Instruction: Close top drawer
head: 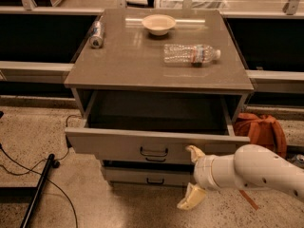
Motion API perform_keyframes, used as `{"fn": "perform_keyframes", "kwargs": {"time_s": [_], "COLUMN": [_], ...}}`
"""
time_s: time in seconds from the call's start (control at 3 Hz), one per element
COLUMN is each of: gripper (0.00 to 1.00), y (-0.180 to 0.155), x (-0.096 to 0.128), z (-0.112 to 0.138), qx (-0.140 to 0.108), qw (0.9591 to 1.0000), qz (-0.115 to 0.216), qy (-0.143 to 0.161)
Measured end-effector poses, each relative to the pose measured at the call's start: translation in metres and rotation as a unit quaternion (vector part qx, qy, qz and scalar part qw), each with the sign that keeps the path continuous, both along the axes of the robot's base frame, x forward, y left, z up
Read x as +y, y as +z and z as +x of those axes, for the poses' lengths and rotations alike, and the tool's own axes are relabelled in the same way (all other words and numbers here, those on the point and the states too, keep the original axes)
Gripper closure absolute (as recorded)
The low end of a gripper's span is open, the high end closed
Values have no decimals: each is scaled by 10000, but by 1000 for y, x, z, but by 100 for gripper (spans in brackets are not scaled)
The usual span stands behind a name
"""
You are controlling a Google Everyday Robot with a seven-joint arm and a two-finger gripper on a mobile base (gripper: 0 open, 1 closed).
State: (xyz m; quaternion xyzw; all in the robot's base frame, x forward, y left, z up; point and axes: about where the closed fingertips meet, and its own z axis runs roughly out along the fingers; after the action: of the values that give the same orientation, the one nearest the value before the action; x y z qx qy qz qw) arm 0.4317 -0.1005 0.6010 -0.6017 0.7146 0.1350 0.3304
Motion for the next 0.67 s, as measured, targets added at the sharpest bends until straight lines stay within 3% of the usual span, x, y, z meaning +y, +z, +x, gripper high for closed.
{"fn": "perform_keyframes", "kwargs": {"time_s": [0.33, 0.67], "gripper": [2, 20], "y": [-12, -18], "x": [1, 2], "z": [25, 50], "qx": [-63, -198], "qw": [10000, 9998], "qz": [18, 47], "qy": [36, 38]}}
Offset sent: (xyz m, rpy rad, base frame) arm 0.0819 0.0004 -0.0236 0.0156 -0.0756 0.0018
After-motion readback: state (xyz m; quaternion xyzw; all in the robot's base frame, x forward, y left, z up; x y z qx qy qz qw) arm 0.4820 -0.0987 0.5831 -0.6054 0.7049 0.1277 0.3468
